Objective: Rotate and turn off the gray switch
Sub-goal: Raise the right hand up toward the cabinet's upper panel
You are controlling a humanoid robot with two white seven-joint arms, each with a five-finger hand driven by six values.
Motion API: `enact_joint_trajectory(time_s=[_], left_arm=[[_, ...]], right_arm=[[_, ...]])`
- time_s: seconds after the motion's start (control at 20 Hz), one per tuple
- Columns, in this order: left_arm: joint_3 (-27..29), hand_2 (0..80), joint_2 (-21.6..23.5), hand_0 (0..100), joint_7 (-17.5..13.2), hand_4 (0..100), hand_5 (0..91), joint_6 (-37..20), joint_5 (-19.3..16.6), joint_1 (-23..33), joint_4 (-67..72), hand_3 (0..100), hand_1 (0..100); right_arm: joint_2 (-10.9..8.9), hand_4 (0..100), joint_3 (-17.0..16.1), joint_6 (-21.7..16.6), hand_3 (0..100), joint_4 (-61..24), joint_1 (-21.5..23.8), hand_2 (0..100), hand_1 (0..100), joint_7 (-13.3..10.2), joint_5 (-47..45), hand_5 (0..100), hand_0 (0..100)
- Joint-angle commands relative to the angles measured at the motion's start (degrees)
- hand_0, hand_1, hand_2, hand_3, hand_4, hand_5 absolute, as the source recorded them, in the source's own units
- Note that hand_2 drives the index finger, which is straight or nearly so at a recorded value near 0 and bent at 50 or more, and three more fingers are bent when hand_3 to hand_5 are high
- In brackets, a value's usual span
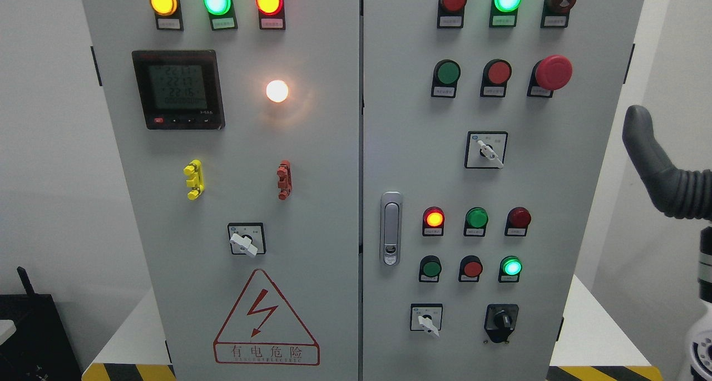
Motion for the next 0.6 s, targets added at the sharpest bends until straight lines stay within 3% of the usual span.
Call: enact_joint_trajectory(time_s=[0.0,0.35,0.45,0.5,0.55], left_arm=[[1.8,0.0,0.0,12,0.0,0,0.0,0.0,-0.4,0.0,1.3,0,39],[1.8,0.0,0.0,12,0.1,0,0.0,0.0,-0.4,0.1,1.3,0,39],[1.8,0.0,0.0,12,0.0,0,0.0,0.0,-0.4,0.0,1.3,0,39],[1.8,0.0,0.0,12,0.1,0,0.0,0.0,-0.4,0.0,1.3,0,39],[1.8,0.0,0.0,12,0.0,0,0.0,0.0,-0.4,0.0,1.3,0,39]], right_arm=[[1.31,0,-1.9,0.0,0,-2.1,0.9,0,38,0.4,0.0,0,35],[1.75,0,-1.5,0.0,0,-2.0,1.2,0,38,0.4,0.0,0,36],[1.92,0,-1.2,0.1,6,-2.0,1.6,1,38,0.5,0.1,0,40],[2.01,2,-1.1,0.2,8,-1.9,1.9,2,38,0.5,0.3,0,40],[2.01,16,-1.0,0.3,17,-1.7,2.2,6,39,0.5,0.3,7,38]])
